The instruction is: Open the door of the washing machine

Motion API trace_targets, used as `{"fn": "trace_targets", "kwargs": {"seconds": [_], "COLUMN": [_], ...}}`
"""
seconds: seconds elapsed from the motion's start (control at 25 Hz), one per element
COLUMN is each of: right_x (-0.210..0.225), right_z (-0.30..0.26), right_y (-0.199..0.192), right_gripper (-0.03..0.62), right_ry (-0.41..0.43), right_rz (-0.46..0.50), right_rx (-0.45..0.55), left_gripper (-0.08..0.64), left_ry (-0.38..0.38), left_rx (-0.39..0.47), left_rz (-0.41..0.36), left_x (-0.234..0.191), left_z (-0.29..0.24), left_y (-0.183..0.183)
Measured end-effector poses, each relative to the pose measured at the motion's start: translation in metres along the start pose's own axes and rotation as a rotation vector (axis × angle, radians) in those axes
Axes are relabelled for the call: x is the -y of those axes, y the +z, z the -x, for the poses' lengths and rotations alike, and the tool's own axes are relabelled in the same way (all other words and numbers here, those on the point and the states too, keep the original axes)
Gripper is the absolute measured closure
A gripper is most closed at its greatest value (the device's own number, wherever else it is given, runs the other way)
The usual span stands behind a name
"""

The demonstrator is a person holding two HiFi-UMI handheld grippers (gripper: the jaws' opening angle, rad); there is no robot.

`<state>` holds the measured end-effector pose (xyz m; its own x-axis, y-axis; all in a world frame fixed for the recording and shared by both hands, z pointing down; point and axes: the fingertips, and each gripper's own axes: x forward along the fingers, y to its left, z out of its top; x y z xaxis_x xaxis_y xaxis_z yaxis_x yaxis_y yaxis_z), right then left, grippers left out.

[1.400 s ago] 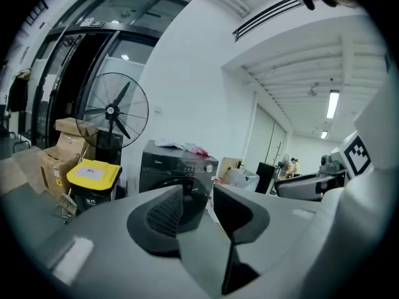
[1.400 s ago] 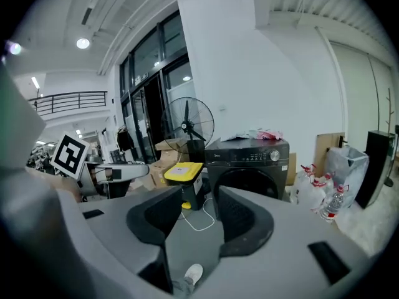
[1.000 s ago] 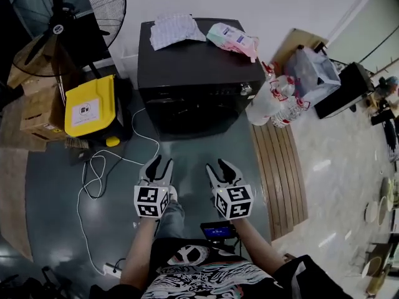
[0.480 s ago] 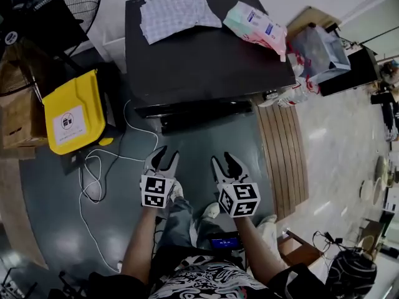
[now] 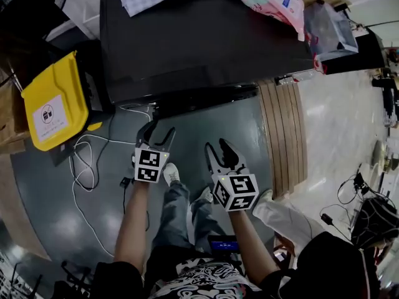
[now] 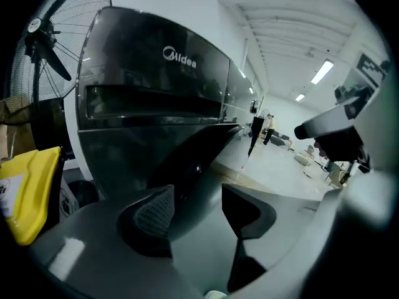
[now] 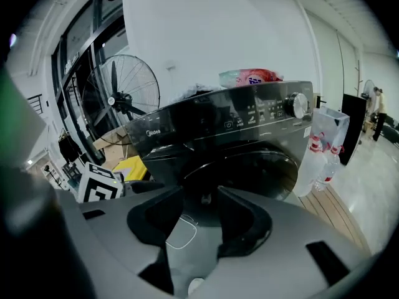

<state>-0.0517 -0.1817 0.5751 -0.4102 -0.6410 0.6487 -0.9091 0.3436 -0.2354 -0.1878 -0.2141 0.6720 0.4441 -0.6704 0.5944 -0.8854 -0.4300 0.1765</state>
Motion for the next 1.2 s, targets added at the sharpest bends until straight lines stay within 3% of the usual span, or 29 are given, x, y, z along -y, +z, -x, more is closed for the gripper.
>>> {"fn": "trace_targets", "kwargs": {"seconds": [0.12, 0.28, 0.4, 0.48, 0.72, 0.84, 1.0, 1.2], "right_x": [0.000, 0.007, 0.014, 0.017, 0.021, 0.017, 0.014, 0.021], "right_z": [-0.005, -0.001, 0.003, 0.006, 0.010, 0.009, 0.005, -0.001], "right_y": [-0.014, -0.033, -0.041, -0.043, -0.052, -0.056, -0.065, -0.077], "right_gripper": [0.420, 0.422, 0.423, 0.425, 0.433, 0.436, 0.436, 0.415], "right_ry": [0.004, -0.009, -0.026, -0.039, -0.047, -0.038, -0.036, -0.071], "right_rz": [-0.005, -0.015, -0.024, -0.027, -0.039, -0.040, -0.033, -0.059], "right_rx": [-0.013, -0.041, -0.049, -0.047, -0.053, -0.061, -0.093, -0.128], "left_gripper": [0.278, 0.267, 0.308, 0.373, 0.376, 0.391, 0.399, 0.411], "left_ry": [0.003, 0.006, -0.044, -0.063, -0.035, -0.069, -0.104, -0.120], "left_rx": [-0.018, -0.030, -0.050, -0.044, -0.063, -0.080, -0.087, -0.107], "left_rz": [-0.028, -0.083, -0.119, -0.125, -0.128, -0.128, -0.063, -0.066], "left_x": [-0.012, -0.016, -0.008, -0.003, -0.002, 0.015, 0.051, 0.090], "left_z": [-0.022, -0.047, -0.058, -0.059, -0.057, -0.050, -0.031, -0.014], "left_y": [-0.005, -0.006, -0.010, -0.010, -0.013, -0.023, -0.047, -0.069]}}
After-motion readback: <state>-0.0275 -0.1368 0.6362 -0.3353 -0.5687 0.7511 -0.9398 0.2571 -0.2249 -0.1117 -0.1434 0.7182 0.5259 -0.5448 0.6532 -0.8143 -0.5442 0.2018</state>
